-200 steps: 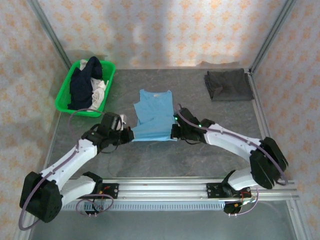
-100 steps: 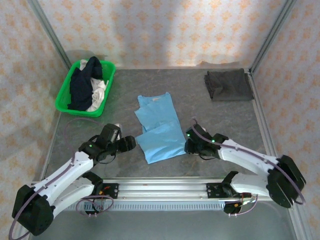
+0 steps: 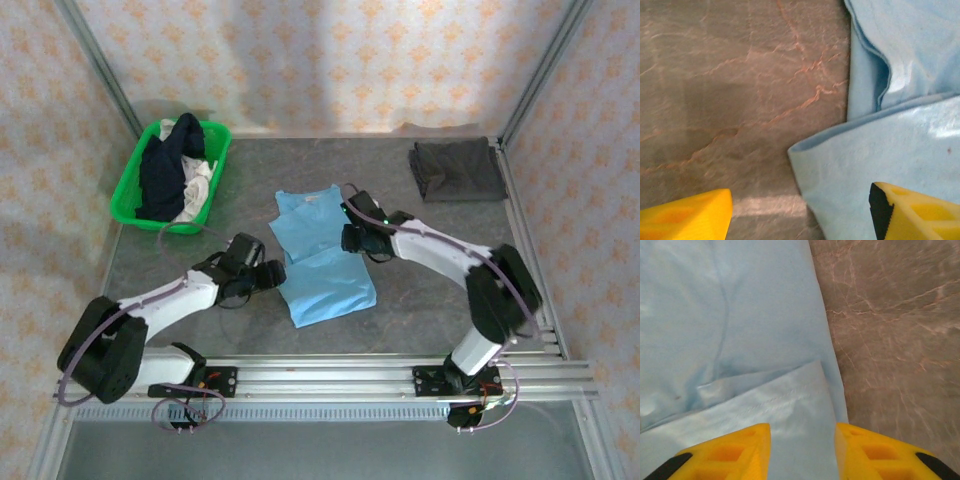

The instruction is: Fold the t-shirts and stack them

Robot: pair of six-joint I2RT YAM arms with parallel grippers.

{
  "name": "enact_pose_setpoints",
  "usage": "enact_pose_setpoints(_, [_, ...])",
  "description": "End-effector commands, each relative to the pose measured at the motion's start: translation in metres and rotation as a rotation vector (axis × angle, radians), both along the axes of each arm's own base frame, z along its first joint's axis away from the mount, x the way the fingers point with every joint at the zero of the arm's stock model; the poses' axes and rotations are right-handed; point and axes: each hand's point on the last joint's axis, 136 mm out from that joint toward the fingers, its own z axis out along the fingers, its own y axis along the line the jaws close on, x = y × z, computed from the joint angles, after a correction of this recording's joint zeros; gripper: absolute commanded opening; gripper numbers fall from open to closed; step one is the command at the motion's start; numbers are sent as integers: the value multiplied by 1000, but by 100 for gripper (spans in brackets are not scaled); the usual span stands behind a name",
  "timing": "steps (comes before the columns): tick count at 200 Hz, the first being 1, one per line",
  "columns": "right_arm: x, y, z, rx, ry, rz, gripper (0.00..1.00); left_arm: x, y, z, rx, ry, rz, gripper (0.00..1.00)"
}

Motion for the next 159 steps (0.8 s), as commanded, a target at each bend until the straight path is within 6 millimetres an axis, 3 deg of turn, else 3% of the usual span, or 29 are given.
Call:
enact_pose_setpoints(1, [13,13,-17,24,45,56,37,22,-15,3,-41,-42,5,71])
enact_pose_setpoints(37, [20,23,-40,93,112,64,35,22,-19,-17,-43,-3,-1,63])
enact_pose_setpoints(65, [19,24,-46,115,118,64,26,28,-29,-23,-87,6,-12,40])
enact_pose_setpoints(96, [19,23,-40,121,97,63,12,35,-39,-16,-118,-12,-37,17])
enact_pose_setpoints(131, [20,17,-36,120,78,48,0,41,-43,-1,-129,-43,-50,0])
enact_pose_setpoints(159, [20,14,-31,131,62,44,0,39,-37,6,-99,-47,-49,0])
